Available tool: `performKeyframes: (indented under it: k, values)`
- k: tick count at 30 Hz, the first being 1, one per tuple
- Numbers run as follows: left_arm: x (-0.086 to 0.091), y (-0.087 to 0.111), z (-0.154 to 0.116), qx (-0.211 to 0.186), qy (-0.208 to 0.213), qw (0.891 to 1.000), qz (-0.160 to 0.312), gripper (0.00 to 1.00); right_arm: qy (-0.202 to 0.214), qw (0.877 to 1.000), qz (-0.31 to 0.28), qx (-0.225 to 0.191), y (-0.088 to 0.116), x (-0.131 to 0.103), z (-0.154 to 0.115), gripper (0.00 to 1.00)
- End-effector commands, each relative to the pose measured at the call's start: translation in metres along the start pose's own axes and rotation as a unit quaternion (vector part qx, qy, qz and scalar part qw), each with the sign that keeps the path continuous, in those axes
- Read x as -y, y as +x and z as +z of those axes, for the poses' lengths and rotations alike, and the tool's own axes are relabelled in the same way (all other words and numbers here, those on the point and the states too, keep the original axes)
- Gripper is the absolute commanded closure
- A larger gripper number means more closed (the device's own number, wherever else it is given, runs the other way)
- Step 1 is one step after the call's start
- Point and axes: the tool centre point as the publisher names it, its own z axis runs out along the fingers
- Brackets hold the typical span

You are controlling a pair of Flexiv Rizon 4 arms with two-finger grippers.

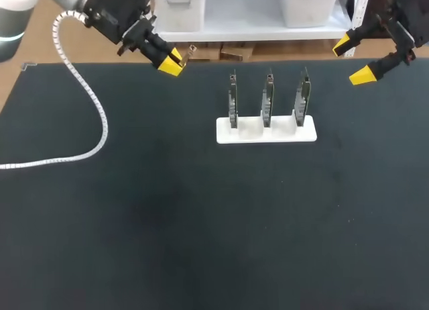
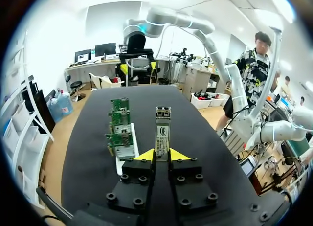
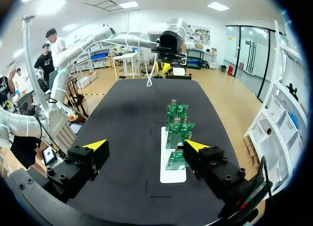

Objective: Pick up the optical module with the left hand, and insert it into the network port with the right hand.

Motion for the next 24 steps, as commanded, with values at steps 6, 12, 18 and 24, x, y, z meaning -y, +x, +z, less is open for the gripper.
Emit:
performKeyframes:
  k: [6,12,18,24]
  values:
    - [0.023,-0.006,0.017,0.0,-0.238,0.971,-0.001,1.0,0.001,1.0,0.0,0.0,0.0,-0.001,0.0,0.0]
    - [0.014,-0.012,0.029,0.014,-0.263,0.965,-0.006,1.0,0.001,1.0,0.0,0.0,0.0,-0.001,0.0,0.0]
    - [0.004,-0.018,0.043,0.011,-0.266,0.964,-0.008,1.0,0.001,1.0,0.0,0.0,0.0,-0.001,0.0,0.0]
    - [-0.009,-0.026,0.053,0.014,-0.258,0.966,-0.005,1.0,0.001,1.0,0.0,0.0,0.0,-0.001,0.0,0.0]
